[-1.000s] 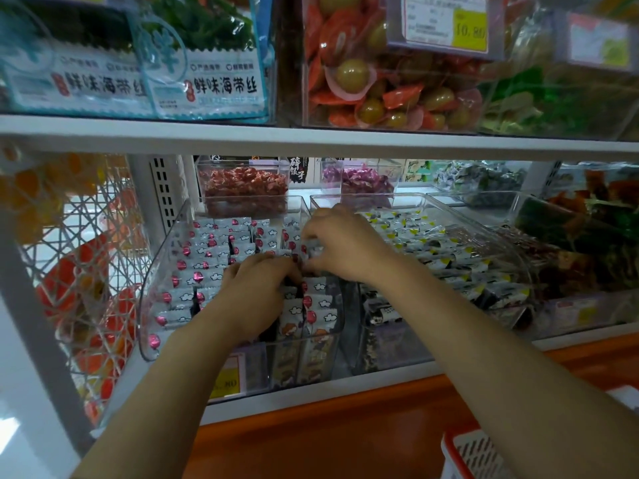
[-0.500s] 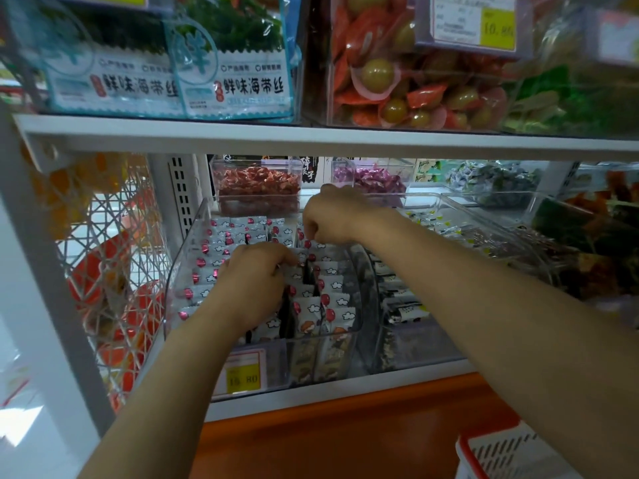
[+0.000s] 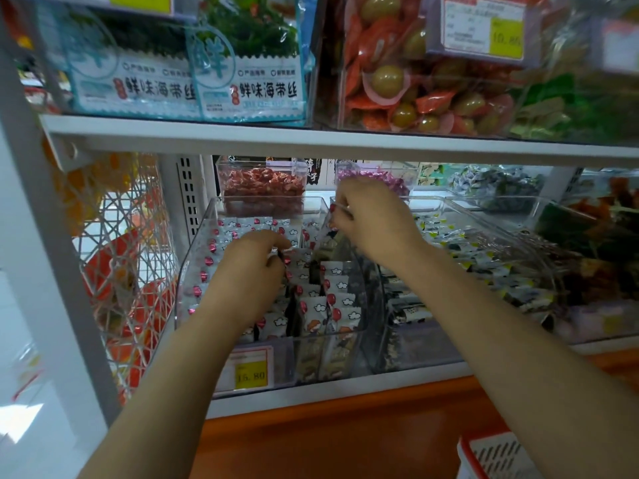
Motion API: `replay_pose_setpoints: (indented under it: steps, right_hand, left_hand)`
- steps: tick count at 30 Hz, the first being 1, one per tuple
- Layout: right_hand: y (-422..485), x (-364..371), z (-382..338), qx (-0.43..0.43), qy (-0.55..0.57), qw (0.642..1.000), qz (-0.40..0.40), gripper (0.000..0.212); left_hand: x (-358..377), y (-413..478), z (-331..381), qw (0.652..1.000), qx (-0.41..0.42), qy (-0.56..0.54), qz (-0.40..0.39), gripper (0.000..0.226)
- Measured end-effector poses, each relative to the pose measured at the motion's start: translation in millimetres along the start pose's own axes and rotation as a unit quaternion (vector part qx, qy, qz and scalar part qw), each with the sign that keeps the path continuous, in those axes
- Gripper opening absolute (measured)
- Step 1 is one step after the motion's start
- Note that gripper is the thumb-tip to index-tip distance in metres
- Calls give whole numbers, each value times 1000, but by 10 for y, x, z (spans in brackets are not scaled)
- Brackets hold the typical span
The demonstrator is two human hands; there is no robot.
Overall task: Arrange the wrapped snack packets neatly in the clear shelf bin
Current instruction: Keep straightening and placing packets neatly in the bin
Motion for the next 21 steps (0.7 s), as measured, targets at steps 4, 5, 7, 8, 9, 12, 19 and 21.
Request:
replay_pose_setpoints:
  steps: [4, 5, 7, 8, 9, 12, 19, 21]
  right_hand:
    - [-423, -348, 107, 85, 105, 979, 154, 8]
    - [-529, -375, 152, 114, 158, 964, 178, 9]
    - [-718, -355, 243, 176, 252, 930, 200, 12]
    - [-790, -319, 271, 202, 290, 914, 200, 11]
    - [-844, -269, 293, 223, 325, 898, 194, 10]
    - [-953, -118, 352, 276, 427, 841, 185, 14]
    - [-1086, 170, 364, 349, 686, 614, 175, 14]
    - [-1090, 224, 330, 350, 739, 553, 156, 11]
  left_hand:
    - [-16, -54, 57, 999, 9, -33, 7, 35]
    - [7, -71, 72, 999, 7, -47, -6, 36]
    - [87, -112, 97, 995, -4, -88, -47, 36]
    - [123, -134, 114, 992, -9, -108, -65, 34]
    - [149, -157, 130, 988, -15, -131, -79, 31]
    - [175, -230, 135, 968, -51, -225, -103, 19]
    - [204, -290, 34, 911, -123, -371, -128, 19]
    - [204, -290, -16, 907, -138, -379, -121, 20]
Point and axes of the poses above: each hand's wrist, its own y-axis towards the middle knuckle, its own x-axis out of the palm, z = x × y, the point moved 9 cm from there along y, towards the middle knuckle, and after that the axes turned 8 degrees about -x, right-handed, at the moved point
